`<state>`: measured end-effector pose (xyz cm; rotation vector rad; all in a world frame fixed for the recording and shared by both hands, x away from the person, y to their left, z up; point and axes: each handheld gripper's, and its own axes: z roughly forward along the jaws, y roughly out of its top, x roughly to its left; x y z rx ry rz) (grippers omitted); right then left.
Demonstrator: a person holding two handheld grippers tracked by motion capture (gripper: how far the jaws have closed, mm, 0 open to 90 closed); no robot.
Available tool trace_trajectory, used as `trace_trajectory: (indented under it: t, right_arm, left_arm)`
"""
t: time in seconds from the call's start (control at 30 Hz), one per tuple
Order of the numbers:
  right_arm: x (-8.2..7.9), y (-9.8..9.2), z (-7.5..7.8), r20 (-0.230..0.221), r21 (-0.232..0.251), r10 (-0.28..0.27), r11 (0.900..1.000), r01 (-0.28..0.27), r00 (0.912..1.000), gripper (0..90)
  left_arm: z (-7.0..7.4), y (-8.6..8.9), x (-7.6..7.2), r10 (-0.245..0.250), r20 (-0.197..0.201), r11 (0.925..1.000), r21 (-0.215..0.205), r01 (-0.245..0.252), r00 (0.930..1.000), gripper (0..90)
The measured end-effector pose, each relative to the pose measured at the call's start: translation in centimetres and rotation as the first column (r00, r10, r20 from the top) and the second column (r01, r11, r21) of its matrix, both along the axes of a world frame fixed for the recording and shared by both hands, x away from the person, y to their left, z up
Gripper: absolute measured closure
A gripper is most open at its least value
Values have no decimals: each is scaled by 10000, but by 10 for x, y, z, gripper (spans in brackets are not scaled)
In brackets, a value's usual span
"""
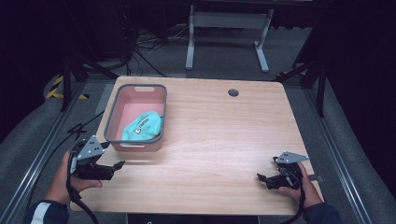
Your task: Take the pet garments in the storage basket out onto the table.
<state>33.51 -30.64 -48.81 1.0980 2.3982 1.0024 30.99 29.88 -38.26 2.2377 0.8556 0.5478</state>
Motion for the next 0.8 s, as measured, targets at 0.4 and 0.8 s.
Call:
trace_trajectory:
  t: [0.4,0.8]
  right_arm:
    - [0,0,0,1,-1,5,10000,-5,10000,13]
    - [0,0,0,-1,0,5,10000,-5,10000,13]
  left_arm:
    - [21,-14,28,-178,183,9995,258,174,9997,178]
    - [25,-31,83,64,-534,9970,778,-22,9986,192]
